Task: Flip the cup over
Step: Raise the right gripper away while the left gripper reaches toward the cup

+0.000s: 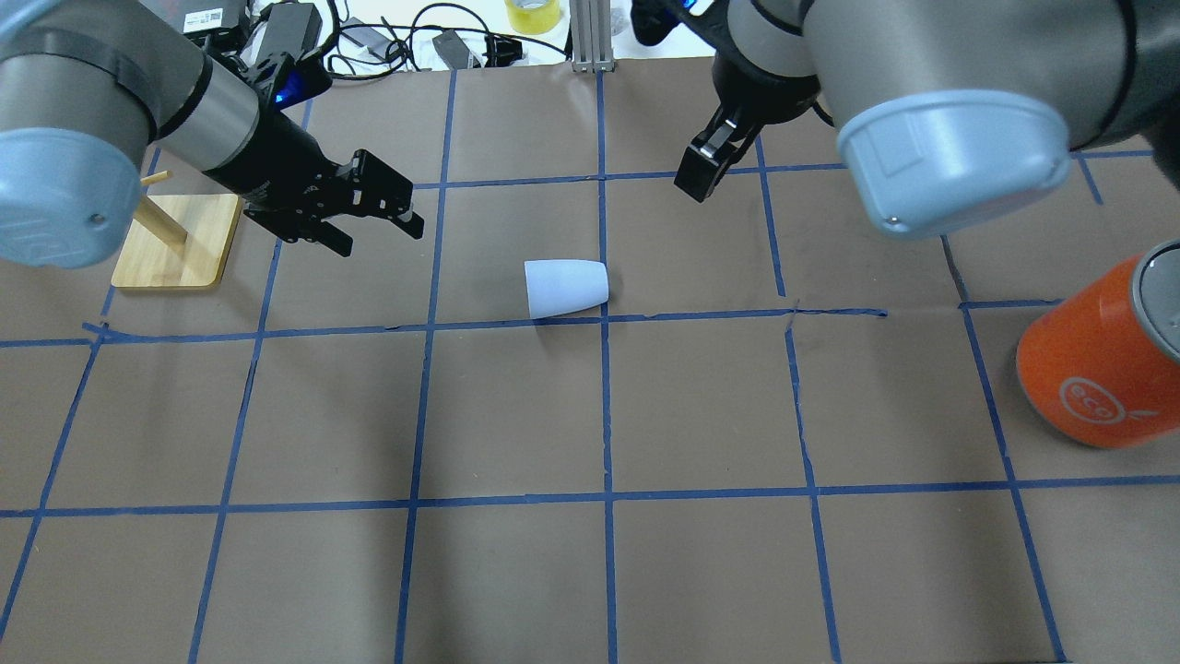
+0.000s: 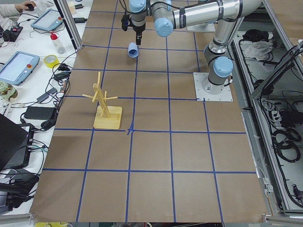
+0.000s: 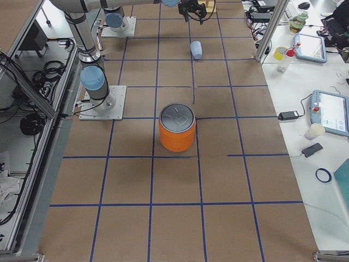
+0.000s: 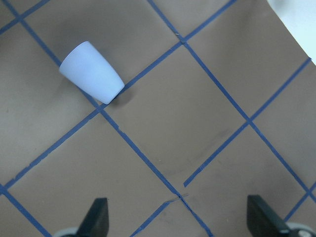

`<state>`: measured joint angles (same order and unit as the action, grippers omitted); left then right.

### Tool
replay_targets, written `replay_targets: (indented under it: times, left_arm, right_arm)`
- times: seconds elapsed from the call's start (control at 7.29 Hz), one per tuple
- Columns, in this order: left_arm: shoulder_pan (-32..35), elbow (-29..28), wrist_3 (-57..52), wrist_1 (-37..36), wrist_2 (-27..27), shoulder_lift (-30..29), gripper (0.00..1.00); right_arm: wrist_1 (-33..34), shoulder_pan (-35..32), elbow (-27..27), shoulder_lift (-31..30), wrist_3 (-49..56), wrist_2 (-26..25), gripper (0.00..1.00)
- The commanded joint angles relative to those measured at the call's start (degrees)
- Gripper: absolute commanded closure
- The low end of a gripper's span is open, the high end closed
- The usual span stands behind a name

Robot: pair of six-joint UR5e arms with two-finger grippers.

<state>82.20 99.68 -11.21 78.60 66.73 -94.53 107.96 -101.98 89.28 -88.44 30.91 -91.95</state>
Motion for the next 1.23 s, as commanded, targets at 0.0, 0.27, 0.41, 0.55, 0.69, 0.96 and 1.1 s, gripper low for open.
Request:
replay_targets:
  times: [0.0, 0.27, 0.41, 0.55, 0.69, 0.96, 1.1]
  left_arm:
    - [-0.2, 1.3, 0.57, -5.36, -2.38, -4.85, 0.0]
    - [0.15, 1.83, 2.14, -10.21, -6.07, -11.0, 0.0]
    - [1.11, 1.92, 7.81, -13.7, -8.69, -13.46, 0.0]
    - [2.86, 2.88, 14.04, -18.52, -12.63, -16.18, 0.0]
    - [4.27, 3.76, 21.5, -21.53, -14.07, -18.12, 0.0]
    - [5.16, 3.68, 21.5, -21.82, -16.36, -21.73, 0.0]
    - [5.94, 3.85, 22.1, -21.74, -16.71, -22.35, 0.0]
  right_arm:
    - [-0.12, 2.04, 0.02, -1.55, -18.44, -0.07, 0.0]
    - [-2.48, 2.66, 0.02, -2.17, -30.32, 0.72, 0.0]
    - [-5.01, 2.4, 0.1, -2.69, -34.56, 0.72, 0.0]
    - [-8.17, 2.66, 0.1, -3.22, -35.04, 0.72, 0.0]
    - [-8.38, 3.09, 0.1, -3.31, -35.83, 0.72, 0.0]
    - [-8.9, 8.08, 0.02, -3.4, -35.83, 1.16, 0.0]
    - [-8.82, 8.63, 0.1, -3.4, -35.83, 1.68, 0.0]
